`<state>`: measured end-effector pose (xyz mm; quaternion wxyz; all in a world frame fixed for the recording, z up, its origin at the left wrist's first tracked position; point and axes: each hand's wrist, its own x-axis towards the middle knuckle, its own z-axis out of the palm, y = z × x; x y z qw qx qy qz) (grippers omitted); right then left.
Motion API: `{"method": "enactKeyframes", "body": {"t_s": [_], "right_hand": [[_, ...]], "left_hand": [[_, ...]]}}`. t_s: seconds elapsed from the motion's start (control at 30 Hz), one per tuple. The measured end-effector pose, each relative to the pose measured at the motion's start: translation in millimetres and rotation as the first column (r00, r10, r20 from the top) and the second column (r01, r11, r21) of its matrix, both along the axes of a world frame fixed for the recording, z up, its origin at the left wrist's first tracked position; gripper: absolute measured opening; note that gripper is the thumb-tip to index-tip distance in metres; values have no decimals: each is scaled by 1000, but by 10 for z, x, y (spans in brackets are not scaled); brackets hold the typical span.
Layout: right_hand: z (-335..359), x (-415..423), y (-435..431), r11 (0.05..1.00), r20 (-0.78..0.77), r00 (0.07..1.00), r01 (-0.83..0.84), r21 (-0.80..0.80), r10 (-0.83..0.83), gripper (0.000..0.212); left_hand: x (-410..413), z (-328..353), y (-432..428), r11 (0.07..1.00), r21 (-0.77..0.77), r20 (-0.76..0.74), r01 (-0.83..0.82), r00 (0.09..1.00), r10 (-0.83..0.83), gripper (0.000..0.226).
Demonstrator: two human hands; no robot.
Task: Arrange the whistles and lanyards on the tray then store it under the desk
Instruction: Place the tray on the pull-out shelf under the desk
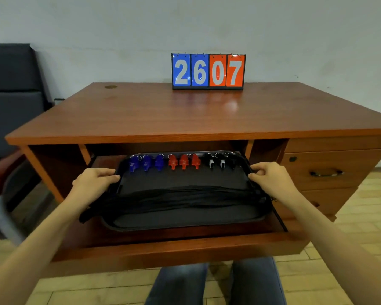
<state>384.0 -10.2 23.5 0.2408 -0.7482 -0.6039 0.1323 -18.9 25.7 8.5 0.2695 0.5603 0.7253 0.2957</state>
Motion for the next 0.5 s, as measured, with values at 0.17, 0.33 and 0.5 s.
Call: {"method": "enactKeyframes", "body": {"t_s": [0.17,0.33,0.5], "right_hand": [[-154,-69,81,998,15,1000,4,-70,-3,37],[-199,-110,124,997,87,996,16,-79,-10,38],[-190,-148,108,997,188,982,16,-79,-1,37]], "left_hand": [[5,-110,113,999,-48,-56,-8,998,5,37],[-61,-205,167,997,-72,-71,6,997,-12,40],[-43,-200,176,997,-72,-124,15,992,-24,39]]}}
